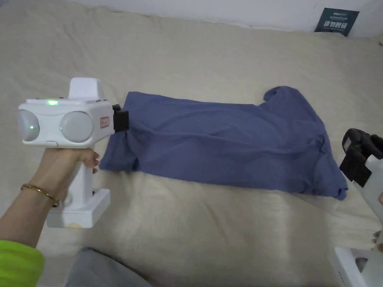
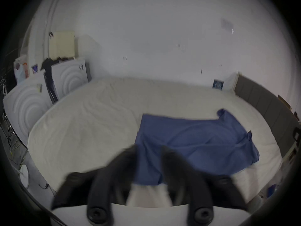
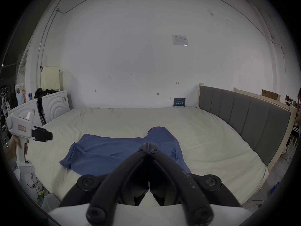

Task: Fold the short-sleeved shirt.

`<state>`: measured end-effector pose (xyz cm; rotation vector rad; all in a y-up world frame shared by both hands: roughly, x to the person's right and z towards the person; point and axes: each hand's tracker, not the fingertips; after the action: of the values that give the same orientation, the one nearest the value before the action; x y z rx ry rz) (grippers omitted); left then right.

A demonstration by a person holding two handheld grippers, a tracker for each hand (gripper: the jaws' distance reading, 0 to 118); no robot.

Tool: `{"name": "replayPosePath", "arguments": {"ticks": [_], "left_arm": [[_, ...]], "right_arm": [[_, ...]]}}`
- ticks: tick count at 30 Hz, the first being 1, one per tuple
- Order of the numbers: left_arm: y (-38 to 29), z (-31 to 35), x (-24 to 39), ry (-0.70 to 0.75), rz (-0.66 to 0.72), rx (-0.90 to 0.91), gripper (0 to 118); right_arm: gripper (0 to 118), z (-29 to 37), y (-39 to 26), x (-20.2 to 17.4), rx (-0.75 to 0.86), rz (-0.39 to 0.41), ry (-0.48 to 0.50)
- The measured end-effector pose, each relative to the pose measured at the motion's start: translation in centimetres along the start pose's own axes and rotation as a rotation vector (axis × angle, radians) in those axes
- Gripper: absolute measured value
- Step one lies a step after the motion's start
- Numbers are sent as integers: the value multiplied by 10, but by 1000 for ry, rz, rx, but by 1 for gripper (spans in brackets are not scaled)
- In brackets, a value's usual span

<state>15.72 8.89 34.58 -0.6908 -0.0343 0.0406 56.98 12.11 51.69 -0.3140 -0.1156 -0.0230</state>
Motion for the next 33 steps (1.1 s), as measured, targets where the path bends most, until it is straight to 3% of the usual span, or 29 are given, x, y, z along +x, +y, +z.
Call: {"name": "replayPosePath", "arguments": {"ticks": [1, 4, 12, 14, 16, 17, 19, 20, 21, 22, 23, 29, 30, 33], "left_arm": [[2, -14, -5, -6, 23, -67, 78], [-1, -50, -11, 13, 20, -197, 116], [-33, -118, -26, 96, 77, -460, 118], [-40, -126, -25, 117, 78, -484, 104], [-42, -134, -26, 96, 64, -506, 99], [-42, -134, -24, 92, 65, -500, 86], [-36, -132, -20, 86, 43, -503, 78], [-32, -128, -20, 43, 21, -500, 67], [-29, -125, -19, 38, 11, -493, 48], [-27, -123, -18, 43, 6, -489, 15], [-26, -121, -18, 10, 16, -479, 6], [-12, -96, -16, -3, -5, -394, 6], [-8, -91, -17, -15, 1, -372, 6], [2, -77, -20, -38, 42, -321, 6]], "right_arm": [[1, -3, -1, 0, -9, -2, -3], [2, -13, -9, 2, -40, 1, -11], [2, -34, -16, 8, -111, -20, -25], [2, -36, -18, 8, -118, -16, -27], [2, -39, -19, 7, -128, -8, -28], [2, -41, -20, 7, -132, -5, -27], [2, -43, -22, 7, -140, -4, -30], [2, -44, -22, 8, -143, -7, -29], [2, -45, -23, 8, -148, -11, -30], [2, -46, -23, 8, -153, -13, -28], [2, -48, -22, 10, -159, -14, -27], [3, -70, 0, 37, -247, -5, -32], [9, -78, 2, 48, -285, 8, -44], [87, -104, 11, 72, -404, 39, -55]]}}
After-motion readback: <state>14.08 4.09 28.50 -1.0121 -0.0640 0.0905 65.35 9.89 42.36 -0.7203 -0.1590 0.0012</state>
